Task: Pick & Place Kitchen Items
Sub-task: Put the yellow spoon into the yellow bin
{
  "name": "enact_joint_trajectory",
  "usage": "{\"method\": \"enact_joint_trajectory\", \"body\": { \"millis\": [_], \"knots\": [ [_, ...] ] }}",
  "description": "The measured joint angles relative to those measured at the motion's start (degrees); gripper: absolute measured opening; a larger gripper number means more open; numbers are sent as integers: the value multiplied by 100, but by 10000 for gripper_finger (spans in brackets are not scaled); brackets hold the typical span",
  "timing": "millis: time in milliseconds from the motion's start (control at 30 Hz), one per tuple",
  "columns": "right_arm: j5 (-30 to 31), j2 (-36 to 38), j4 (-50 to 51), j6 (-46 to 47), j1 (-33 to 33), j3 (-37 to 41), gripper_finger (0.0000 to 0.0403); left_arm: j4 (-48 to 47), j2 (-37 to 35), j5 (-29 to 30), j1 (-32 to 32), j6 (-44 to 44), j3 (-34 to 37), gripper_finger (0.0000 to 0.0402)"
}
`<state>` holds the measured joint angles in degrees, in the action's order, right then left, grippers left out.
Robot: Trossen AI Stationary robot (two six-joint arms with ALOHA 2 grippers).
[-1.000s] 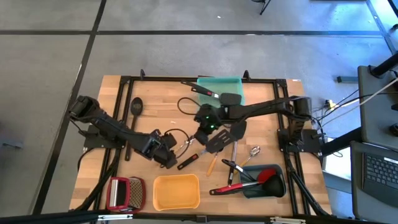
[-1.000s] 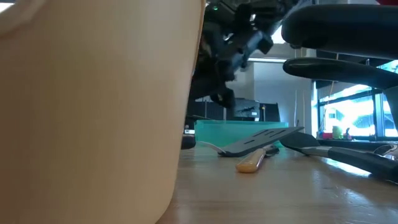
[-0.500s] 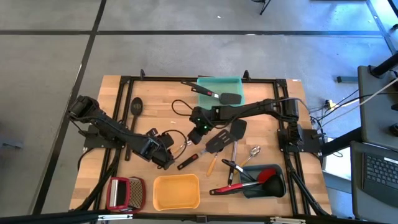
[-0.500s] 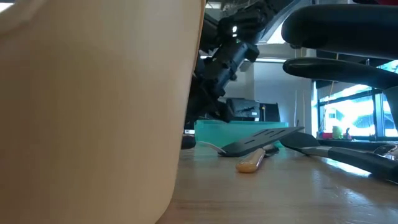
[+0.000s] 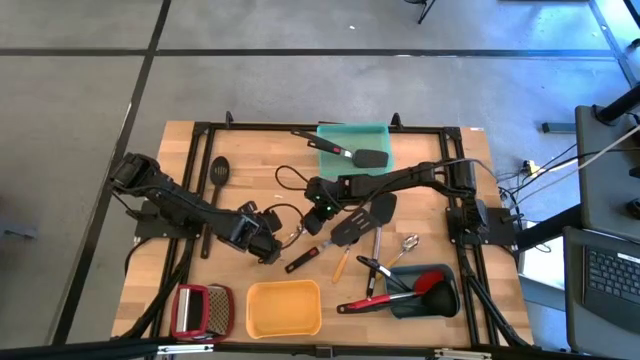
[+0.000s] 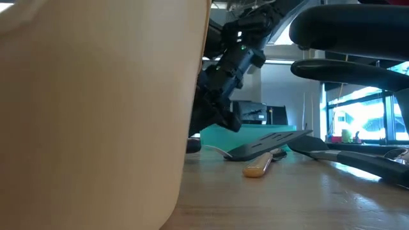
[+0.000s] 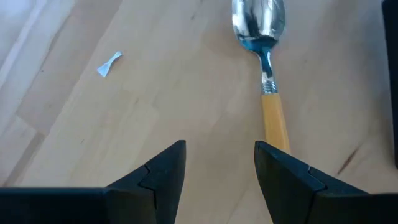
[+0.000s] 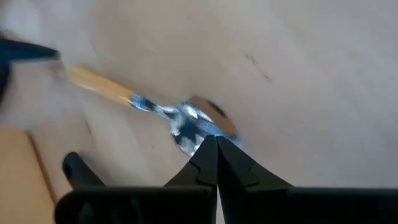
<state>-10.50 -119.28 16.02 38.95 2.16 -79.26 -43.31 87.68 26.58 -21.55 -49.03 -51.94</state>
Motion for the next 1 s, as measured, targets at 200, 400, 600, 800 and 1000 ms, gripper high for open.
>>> {"method": "enact_joint_trajectory", "body": {
  "millis": [200,400,600,800,1000],
  "knots": [
    [53,-106,67,115,-137,11,0,90,0,-74,43,235,0,184],
    [241,-103,54,112,-184,11,0,661,2,-105,45,488,0,184],
    [336,-101,202,91,-184,11,0,1151,2,-201,156,978,0,185],
    [437,-99,223,93,-182,11,0,1279,9,-482,401,998,124,185],
    [457,-97,312,110,-182,11,0,1903,173,-908,498,1187,315,185]
  ]
}}
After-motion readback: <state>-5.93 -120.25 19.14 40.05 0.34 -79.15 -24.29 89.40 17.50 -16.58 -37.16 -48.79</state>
